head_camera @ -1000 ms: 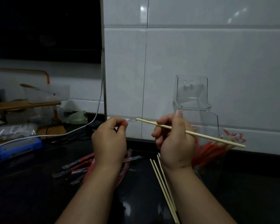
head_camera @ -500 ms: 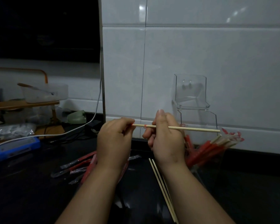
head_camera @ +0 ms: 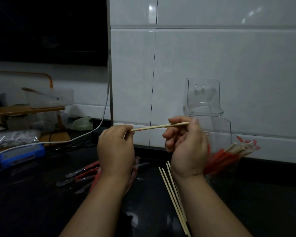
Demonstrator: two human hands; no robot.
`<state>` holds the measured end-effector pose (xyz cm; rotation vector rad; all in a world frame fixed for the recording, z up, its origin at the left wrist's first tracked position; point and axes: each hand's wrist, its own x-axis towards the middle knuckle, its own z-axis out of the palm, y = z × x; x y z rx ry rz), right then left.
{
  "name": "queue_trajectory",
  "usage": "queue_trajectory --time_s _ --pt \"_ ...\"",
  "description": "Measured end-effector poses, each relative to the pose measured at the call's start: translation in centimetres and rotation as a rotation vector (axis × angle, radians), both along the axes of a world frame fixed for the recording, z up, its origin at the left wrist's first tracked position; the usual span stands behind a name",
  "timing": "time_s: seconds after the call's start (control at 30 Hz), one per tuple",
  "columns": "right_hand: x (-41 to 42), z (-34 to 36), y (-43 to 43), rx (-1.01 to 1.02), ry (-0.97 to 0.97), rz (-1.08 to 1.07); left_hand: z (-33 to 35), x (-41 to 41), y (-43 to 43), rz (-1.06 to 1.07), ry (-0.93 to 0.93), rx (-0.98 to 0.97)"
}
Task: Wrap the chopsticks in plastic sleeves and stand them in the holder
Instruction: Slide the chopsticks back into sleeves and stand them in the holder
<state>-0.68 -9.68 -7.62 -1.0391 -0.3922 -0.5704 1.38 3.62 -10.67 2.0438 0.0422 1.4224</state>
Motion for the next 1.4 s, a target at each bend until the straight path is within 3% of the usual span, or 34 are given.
queue_trajectory --time_s 0.17,0.33,0.53,0.67,0.87,1.03,1.23,1.4 --pt "0.8 -0.5 0.4 -0.137 0.055 0.107 0.2 -0.3 -0.9 -0.048 -0.066 0.121" --pt "0.9 -0.4 0.3 -0.069 0.105 0.163 0.0 -0.1 -0.7 -0.052 -0.062 0.09" --pt "1.4 -1.1 0.5 -0.265 0.144 0.103 0.1 -0.2 -1.0 -0.095 -0.135 0.161" --pt "1.6 -1.0 0.3 -0.223 0.154 0.093 0.0 0.0 -0.9 -0.092 -0.149 0.163" --pt "2.0 -1.5 0.6 -0.352 0.165 0.03 0.0 0.1 -1.2 -0.097 -0.15 0.18" --pt "1.7 -1.2 0.1 -0.302 0.173 0.004 0.0 -0.1 -0.9 -0.083 -0.112 0.156" --pt "1.5 -1.3 0.5 -0.464 0.102 -0.11 0.1 -0.1 -1.3 -0.098 -0.077 0.186" --pt "1.6 -1.1 0.2 -0.317 0.111 -0.21 0.1 0.1 -1.2 -0.068 0.019 0.133"
